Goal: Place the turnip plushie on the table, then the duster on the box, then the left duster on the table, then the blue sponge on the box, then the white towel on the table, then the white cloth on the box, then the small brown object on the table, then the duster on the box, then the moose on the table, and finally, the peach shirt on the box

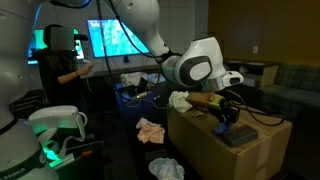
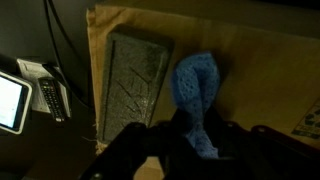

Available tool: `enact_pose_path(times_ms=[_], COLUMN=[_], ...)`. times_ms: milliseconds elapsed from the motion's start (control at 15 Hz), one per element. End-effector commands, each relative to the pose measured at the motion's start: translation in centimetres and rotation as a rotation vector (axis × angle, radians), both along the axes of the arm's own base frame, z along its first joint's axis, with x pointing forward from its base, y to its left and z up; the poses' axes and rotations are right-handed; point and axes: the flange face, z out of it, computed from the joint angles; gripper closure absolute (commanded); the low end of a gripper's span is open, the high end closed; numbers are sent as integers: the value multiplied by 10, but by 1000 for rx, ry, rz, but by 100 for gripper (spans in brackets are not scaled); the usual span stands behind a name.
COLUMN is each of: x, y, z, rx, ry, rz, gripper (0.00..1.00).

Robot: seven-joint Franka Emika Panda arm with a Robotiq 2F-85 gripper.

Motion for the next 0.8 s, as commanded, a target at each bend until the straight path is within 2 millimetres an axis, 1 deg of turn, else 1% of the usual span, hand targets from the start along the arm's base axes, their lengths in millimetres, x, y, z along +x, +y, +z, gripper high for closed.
enact_pose_path(times_ms=[0,133,267,333,467,533,600,733], x=[18,21,22,22,22,21,20,19], y=[3,4,4,4,3,3,2,2], z=[4,6,10,13,19,23,27,36], rx=[-16,-18,-22,-24,-28,-29,-29,-34], ry=[-6,-9,-15,-18,-33,-41,-47,-63], rz=[-28,-35,-40,-43,-53,-56,-59,-63], gripper=[52,50,35,25,12,3,0,0])
